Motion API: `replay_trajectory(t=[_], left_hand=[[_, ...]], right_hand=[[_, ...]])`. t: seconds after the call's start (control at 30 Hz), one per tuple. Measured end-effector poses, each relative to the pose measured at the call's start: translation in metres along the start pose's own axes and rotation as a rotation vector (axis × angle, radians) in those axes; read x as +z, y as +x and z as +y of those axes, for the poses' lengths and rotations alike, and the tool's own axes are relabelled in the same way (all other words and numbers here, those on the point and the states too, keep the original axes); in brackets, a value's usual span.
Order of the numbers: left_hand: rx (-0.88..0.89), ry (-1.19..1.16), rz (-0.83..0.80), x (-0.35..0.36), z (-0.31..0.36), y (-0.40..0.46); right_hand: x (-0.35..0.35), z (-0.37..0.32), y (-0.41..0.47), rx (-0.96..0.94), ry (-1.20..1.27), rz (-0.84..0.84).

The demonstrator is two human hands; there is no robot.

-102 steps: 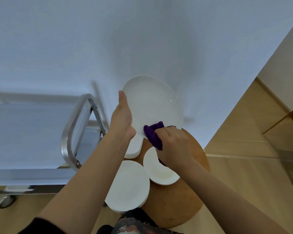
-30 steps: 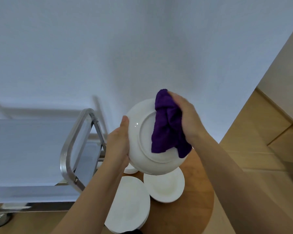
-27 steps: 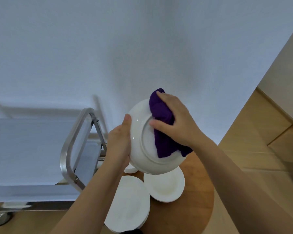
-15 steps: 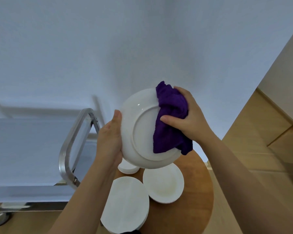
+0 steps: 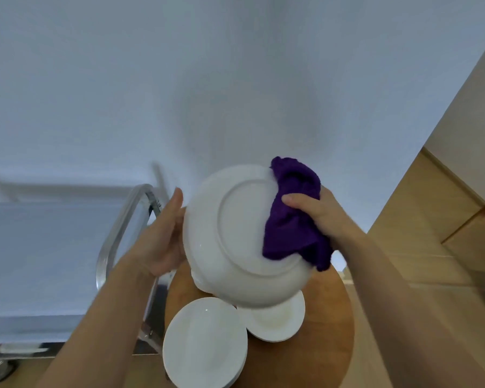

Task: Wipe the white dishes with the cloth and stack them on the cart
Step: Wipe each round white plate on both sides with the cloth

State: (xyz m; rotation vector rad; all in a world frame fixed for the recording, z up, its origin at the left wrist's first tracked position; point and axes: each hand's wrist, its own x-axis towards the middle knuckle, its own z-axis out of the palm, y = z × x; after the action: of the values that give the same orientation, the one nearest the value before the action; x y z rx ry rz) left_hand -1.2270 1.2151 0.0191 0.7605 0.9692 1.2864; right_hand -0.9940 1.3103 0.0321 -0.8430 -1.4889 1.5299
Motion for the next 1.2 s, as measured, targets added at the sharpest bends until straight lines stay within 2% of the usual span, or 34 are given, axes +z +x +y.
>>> replay_trajectory(t=[0.07,0.13,0.23,0.37,0.5,0.6,0.63,0.7,0.8,0.9,0.97,1.0,1.07,1.13,1.2], left_hand=[[-0.098,-0.035,-0.063,0.0,0.005,0.003],[-0.105,-0.1,-0.102,0.009,0.004,0.005],[-0.035,-0.121,-0.14,0.016,0.003,0.005],[0.046,-0.187,-0.038,0.025,0.003,0.004],[0.08,-0.225,0.012,0.03,-0.006,0.005],[0.085,-0.196,0.112,0.04,-0.009,0.006],[0.093,-0.182,0.153,0.045,-0.011,0.007],[0.129,-0.157,0.218,0.054,-0.015,0.007],[0.201,-0.041,0.279,0.065,-0.026,0.008],[0.21,0.158,0.365,0.072,-0.035,0.009],[0.219,0.206,0.394,0.07,-0.036,0.007],[0.232,0.222,0.403,0.067,-0.035,0.006],[0.26,0.308,0.377,0.064,-0.034,-0.002],[0.282,0.381,0.3,0.069,-0.036,-0.01],[0.284,0.466,0.227,0.078,-0.038,-0.013]], right_hand=[[-0.002,-0.009,0.002,0.007,-0.147,-0.194],[0.001,-0.016,0.006,-0.028,-0.21,-0.227],[-0.002,-0.015,0.006,-0.095,-0.174,-0.159],[-0.001,0.013,-0.012,-0.1,-0.117,-0.037],[0.007,0.041,-0.032,0.016,0.003,0.144],[0.026,0.053,-0.056,0.124,-0.134,0.26],[0.033,0.054,-0.061,0.121,-0.115,0.305],[0.047,0.054,-0.068,0.109,0.088,0.357],[0.058,0.04,-0.078,0.156,0.229,0.332],[0.065,0.03,-0.09,0.109,0.114,0.219],[0.067,0.023,-0.092,0.097,0.058,0.119],[0.062,0.021,-0.088,0.104,0.05,0.14],[0.048,0.025,-0.068,0.204,0.088,0.321],[0.041,0.023,-0.045,0.341,0.392,0.46],[0.047,0.016,-0.029,0.355,0.513,0.418]])
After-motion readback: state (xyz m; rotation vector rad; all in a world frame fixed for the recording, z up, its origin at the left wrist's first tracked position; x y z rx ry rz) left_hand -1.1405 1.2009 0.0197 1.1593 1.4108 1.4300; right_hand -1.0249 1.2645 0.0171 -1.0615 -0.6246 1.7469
